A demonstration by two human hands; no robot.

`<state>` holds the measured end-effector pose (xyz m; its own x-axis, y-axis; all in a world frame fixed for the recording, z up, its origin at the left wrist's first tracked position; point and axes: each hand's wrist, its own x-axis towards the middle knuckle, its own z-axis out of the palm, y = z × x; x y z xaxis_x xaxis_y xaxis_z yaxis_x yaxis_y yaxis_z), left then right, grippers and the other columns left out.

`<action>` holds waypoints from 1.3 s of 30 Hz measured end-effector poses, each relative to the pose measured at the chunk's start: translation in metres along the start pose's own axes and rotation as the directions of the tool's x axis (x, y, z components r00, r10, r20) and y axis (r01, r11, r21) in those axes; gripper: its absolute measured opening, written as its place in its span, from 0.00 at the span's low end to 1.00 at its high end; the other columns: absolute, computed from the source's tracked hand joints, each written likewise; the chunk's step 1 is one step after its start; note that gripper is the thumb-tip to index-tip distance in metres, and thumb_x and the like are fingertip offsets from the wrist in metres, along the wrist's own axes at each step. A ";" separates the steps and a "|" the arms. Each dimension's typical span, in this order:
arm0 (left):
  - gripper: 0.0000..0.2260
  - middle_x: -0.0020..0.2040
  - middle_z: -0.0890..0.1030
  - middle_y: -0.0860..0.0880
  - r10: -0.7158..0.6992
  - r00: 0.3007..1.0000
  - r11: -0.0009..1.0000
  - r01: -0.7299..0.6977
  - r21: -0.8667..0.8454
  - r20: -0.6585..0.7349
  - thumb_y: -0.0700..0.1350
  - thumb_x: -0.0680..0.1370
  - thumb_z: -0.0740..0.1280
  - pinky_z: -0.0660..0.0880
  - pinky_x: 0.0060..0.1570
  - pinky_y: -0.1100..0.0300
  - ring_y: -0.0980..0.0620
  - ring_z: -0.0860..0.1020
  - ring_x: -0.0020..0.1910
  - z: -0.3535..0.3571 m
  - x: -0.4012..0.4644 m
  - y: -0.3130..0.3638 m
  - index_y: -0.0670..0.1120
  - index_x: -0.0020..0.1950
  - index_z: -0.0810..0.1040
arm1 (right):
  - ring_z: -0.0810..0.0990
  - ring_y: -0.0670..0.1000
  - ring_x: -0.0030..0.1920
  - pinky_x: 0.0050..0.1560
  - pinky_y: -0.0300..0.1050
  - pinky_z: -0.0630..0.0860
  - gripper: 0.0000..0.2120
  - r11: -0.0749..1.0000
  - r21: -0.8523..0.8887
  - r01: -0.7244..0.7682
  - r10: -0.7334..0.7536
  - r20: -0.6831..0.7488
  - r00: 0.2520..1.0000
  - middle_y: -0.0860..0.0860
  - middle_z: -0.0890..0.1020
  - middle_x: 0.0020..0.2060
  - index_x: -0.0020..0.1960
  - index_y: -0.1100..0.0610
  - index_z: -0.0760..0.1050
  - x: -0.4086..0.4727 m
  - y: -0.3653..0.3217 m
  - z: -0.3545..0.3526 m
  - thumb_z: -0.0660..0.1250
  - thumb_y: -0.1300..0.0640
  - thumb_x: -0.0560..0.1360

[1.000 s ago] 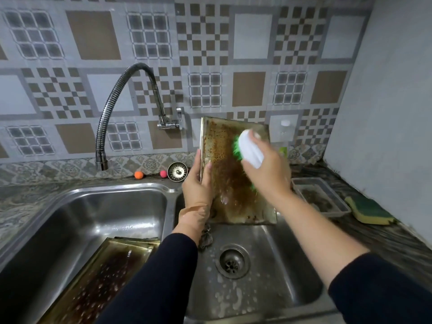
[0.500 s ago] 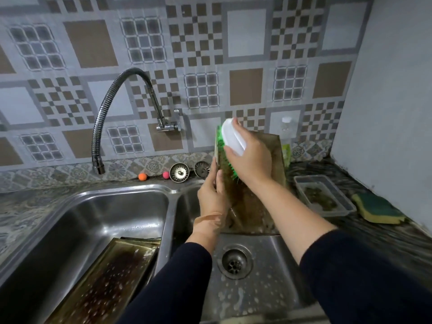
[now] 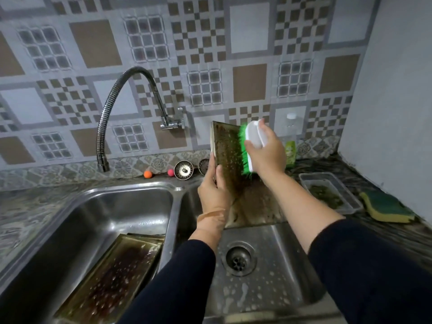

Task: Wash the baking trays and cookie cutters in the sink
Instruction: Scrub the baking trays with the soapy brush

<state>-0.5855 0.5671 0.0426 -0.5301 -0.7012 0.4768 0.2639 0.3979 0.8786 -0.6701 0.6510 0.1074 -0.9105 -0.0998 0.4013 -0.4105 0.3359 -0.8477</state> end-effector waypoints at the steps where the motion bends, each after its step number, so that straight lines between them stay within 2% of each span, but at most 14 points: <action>1: 0.18 0.64 0.72 0.61 -0.003 1.000 1.000 0.003 0.000 -0.020 0.43 0.82 0.59 0.62 0.57 0.81 0.79 0.67 0.58 -0.001 0.004 0.000 0.48 0.72 0.68 | 0.76 0.49 0.56 0.50 0.41 0.72 0.28 1.000 -0.010 0.008 -0.008 0.040 0.999 0.47 0.76 0.64 0.73 0.44 0.63 -0.014 0.005 0.000 0.67 0.50 0.75; 3: 0.18 0.67 0.73 0.56 -0.001 0.997 0.999 0.004 0.035 -0.081 0.44 0.82 0.59 0.62 0.59 0.81 0.71 0.67 0.62 -0.009 0.014 -0.005 0.49 0.72 0.68 | 0.76 0.47 0.53 0.48 0.39 0.71 0.29 0.999 0.038 0.035 -0.039 0.111 0.993 0.46 0.78 0.61 0.72 0.42 0.64 -0.060 0.022 0.003 0.68 0.52 0.74; 6: 0.18 0.65 0.76 0.56 -0.009 0.995 0.994 0.020 0.109 -0.102 0.46 0.82 0.59 0.63 0.56 0.82 0.68 0.70 0.61 -0.019 0.019 -0.011 0.53 0.72 0.68 | 0.73 0.45 0.63 0.56 0.36 0.70 0.30 0.993 0.101 0.059 -0.073 0.137 0.988 0.43 0.73 0.66 0.72 0.45 0.64 -0.114 0.048 0.006 0.70 0.54 0.73; 9: 0.19 0.46 0.79 0.63 0.022 0.998 0.980 -0.011 0.199 -0.055 0.47 0.81 0.59 0.66 0.43 0.82 0.74 0.75 0.43 -0.014 0.009 -0.008 0.57 0.73 0.66 | 0.71 0.50 0.67 0.58 0.37 0.66 0.29 0.990 0.135 -0.044 0.035 0.068 0.997 0.46 0.70 0.69 0.73 0.49 0.61 -0.087 0.040 0.007 0.69 0.55 0.75; 11: 0.21 0.38 0.78 0.62 0.101 0.995 0.956 -0.103 0.273 0.022 0.47 0.81 0.60 0.68 0.41 0.77 0.69 0.76 0.36 -0.009 0.000 -0.006 0.60 0.73 0.62 | 0.68 0.53 0.69 0.61 0.43 0.67 0.32 0.991 0.134 -0.027 0.021 0.046 0.999 0.48 0.66 0.72 0.76 0.47 0.56 -0.051 0.021 0.003 0.66 0.50 0.76; 13: 0.23 0.37 0.81 0.52 0.179 0.978 0.902 -0.207 0.380 0.108 0.49 0.81 0.59 0.76 0.39 0.61 0.57 0.78 0.34 -0.004 -0.008 -0.007 0.63 0.74 0.57 | 0.66 0.55 0.70 0.62 0.47 0.67 0.35 0.996 0.084 0.009 -0.020 0.128 0.992 0.51 0.64 0.73 0.77 0.45 0.49 -0.018 0.001 0.000 0.62 0.41 0.76; 16: 0.22 0.33 0.80 0.51 0.330 0.929 0.754 -0.365 0.546 0.165 0.53 0.79 0.55 0.73 0.24 0.56 0.50 0.78 0.28 0.000 -0.020 -0.013 0.61 0.74 0.58 | 0.73 0.60 0.64 0.57 0.53 0.73 0.38 0.996 -0.093 -0.018 0.037 0.207 0.978 0.56 0.70 0.68 0.76 0.39 0.43 0.011 -0.013 0.005 0.56 0.31 0.73; 20: 0.21 0.32 0.79 0.53 0.328 0.920 0.676 -0.387 0.627 0.215 0.54 0.78 0.54 0.68 0.19 0.60 0.50 0.76 0.23 -0.010 -0.026 -0.021 0.61 0.72 0.60 | 0.80 0.56 0.48 0.42 0.46 0.70 0.28 0.982 -0.191 -0.011 0.043 0.168 0.985 0.55 0.78 0.56 0.76 0.41 0.54 0.007 -0.006 0.030 0.54 0.39 0.78; 24: 0.21 0.45 0.81 0.53 0.113 0.934 0.729 -0.310 0.610 0.340 0.60 0.80 0.47 0.75 0.38 0.57 0.51 0.80 0.42 -0.038 -0.020 -0.019 0.70 0.73 0.49 | 0.79 0.54 0.48 0.43 0.44 0.70 0.24 0.992 -0.127 0.016 -0.005 0.085 0.996 0.53 0.80 0.54 0.75 0.46 0.61 -0.005 -0.008 0.036 0.55 0.45 0.80; 27: 0.20 0.65 0.76 0.52 -0.112 0.938 0.865 -0.071 0.497 0.328 0.57 0.82 0.48 0.67 0.59 0.62 0.53 0.73 0.65 -0.057 0.004 -0.025 0.62 0.75 0.56 | 0.77 0.50 0.42 0.45 0.45 0.74 0.23 0.999 0.021 0.047 -0.048 0.062 0.997 0.50 0.78 0.53 0.75 0.49 0.62 -0.007 -0.022 0.034 0.56 0.48 0.80; 29: 0.23 0.73 0.68 0.49 -0.210 0.931 0.869 0.037 0.494 0.300 0.59 0.82 0.49 0.61 0.69 0.56 0.49 0.65 0.72 -0.069 0.026 -0.038 0.59 0.77 0.51 | 0.79 0.52 0.48 0.51 0.50 0.76 0.23 0.992 0.115 0.048 -0.056 0.066 0.996 0.52 0.79 0.58 0.74 0.49 0.63 -0.010 -0.036 0.033 0.55 0.48 0.80; 32: 0.29 0.76 0.61 0.47 -0.321 0.913 0.826 0.139 0.546 0.253 0.65 0.79 0.49 0.58 0.72 0.46 0.44 0.61 0.74 -0.095 0.048 -0.060 0.61 0.77 0.44 | 0.75 0.51 0.62 0.58 0.41 0.70 0.21 0.961 0.276 -0.019 -0.004 0.086 0.996 0.50 0.74 0.67 0.74 0.49 0.64 -0.023 -0.053 0.040 0.56 0.51 0.81; 36: 0.35 0.70 0.71 0.47 -0.315 0.905 0.877 0.162 0.453 0.285 0.73 0.71 0.52 0.66 0.68 0.44 0.45 0.71 0.68 -0.140 0.059 -0.077 0.68 0.74 0.45 | 0.67 0.38 0.63 0.43 0.19 0.65 0.20 0.926 0.370 -0.072 0.024 0.131 0.991 0.47 0.67 0.72 0.74 0.49 0.64 -0.048 -0.062 0.066 0.55 0.54 0.82; 39: 0.34 0.64 0.75 0.46 -0.359 0.876 0.848 0.163 0.504 0.321 0.73 0.71 0.52 0.69 0.65 0.45 0.45 0.75 0.63 -0.178 0.060 -0.093 0.67 0.74 0.46 | 0.62 0.39 0.61 0.48 0.25 0.67 0.24 0.953 0.302 -0.031 -0.007 0.125 0.992 0.46 0.61 0.75 0.75 0.44 0.58 -0.065 -0.063 0.087 0.56 0.57 0.81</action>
<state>-0.4983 0.3824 -0.0056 -0.8179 -0.5676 0.0940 -0.2688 0.5214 0.8099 -0.5898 0.5545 0.1042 -0.9068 -0.2183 0.3606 -0.3777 0.0406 -0.9250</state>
